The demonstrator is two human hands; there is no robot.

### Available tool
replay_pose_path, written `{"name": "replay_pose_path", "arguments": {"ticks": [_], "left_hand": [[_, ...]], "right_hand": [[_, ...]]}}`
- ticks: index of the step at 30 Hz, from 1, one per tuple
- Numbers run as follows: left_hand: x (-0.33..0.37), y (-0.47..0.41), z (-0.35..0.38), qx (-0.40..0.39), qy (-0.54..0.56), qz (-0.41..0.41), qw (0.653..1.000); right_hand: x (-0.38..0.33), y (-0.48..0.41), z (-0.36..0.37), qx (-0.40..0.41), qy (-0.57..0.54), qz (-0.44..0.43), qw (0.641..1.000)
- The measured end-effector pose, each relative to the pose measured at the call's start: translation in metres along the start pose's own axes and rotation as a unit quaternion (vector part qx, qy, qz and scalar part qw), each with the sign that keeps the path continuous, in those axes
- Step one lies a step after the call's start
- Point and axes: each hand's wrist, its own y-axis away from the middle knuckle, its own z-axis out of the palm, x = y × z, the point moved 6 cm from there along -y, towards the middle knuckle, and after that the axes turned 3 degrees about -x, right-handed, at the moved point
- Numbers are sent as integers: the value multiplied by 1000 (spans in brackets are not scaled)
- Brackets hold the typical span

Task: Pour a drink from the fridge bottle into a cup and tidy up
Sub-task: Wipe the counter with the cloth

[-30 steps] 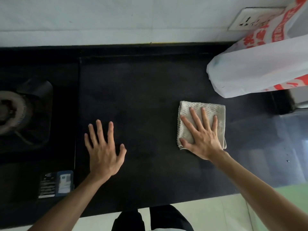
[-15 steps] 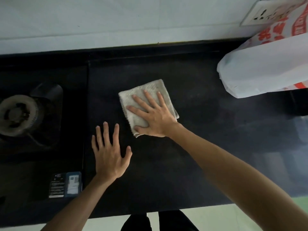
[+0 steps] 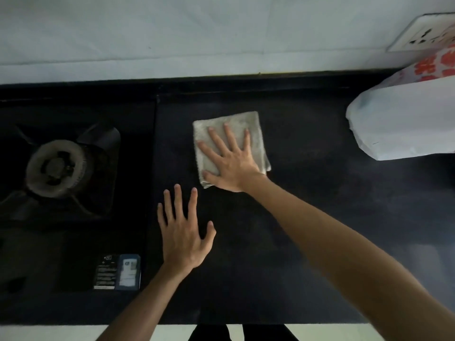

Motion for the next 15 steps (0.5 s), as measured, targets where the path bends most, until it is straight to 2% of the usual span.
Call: {"name": "replay_pose_path", "arguments": {"ticks": [3,7,11,15], "left_hand": [[-1,0,0,3,-1,0,1000],[-5,0,1,14,10,7,1000],[-4,0,2,14,13,14,1000],[-3,0,2,13,23,16,1000]], "right_hand": [[-54,-35,-5,4,25,-59,998],[-29,-25,-6,23,17,-72,997],[61,23,-4,34,-23,42,998],[150,96,6,43,-53,161,985]]}}
